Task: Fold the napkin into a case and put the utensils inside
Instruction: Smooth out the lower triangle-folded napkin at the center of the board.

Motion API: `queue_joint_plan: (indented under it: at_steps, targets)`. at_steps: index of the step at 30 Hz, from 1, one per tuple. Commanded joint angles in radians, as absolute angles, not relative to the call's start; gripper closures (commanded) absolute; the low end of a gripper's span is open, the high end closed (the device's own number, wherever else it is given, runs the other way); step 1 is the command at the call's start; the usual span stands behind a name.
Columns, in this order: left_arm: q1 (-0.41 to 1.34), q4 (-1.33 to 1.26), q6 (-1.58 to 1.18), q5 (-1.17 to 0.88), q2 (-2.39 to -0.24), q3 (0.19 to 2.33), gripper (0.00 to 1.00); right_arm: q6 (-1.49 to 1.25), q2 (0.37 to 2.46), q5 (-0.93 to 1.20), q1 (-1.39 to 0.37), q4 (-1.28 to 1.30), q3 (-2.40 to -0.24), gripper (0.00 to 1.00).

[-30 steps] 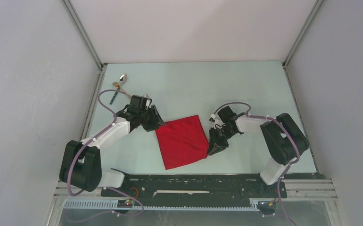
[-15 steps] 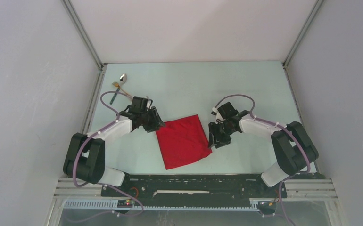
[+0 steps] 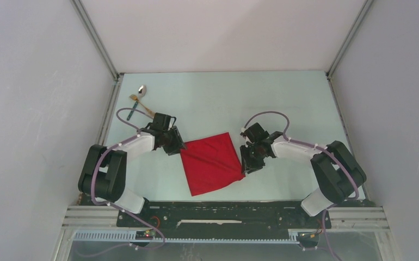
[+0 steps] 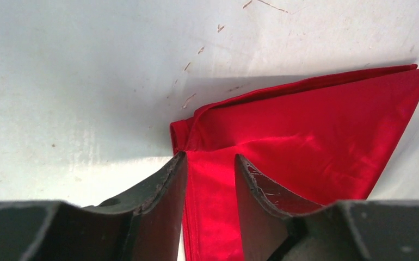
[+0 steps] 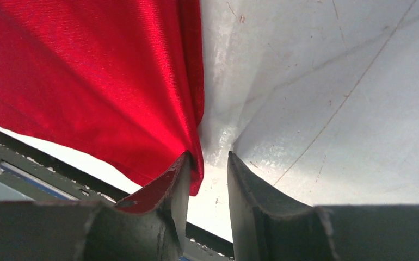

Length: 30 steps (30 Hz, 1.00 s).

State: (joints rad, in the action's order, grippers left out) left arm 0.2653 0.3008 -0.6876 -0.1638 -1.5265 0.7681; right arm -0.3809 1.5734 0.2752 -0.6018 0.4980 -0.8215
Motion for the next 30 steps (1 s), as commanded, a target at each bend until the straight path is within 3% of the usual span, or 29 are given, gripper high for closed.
queue_joint_plan:
  at_steps: [1,8,15,23,30]
  targets:
    - [0.262,0.352,-0.658,-0.137,-1.431,0.772,0.54,-0.383,1.500,0.176,-0.637,0.547,-0.840,0.60]
    - [0.262,0.386,-0.690,-0.289,-1.290,0.802,0.51,-0.407,1.416,0.179,-0.684,0.571,-0.879,0.52]
    - [0.262,0.283,-0.720,-0.318,-1.414,0.807,0.50,-0.450,1.413,0.319,-0.696,0.447,-0.875,0.48]
    - [0.263,0.232,-0.699,-0.205,-1.570,0.789,0.50,-0.512,1.466,0.352,-0.667,0.184,-0.667,0.63]
    - [0.262,0.238,-0.687,-0.180,-1.563,0.773,0.50,-0.482,1.478,0.259,-0.670,0.208,-0.614,0.67]
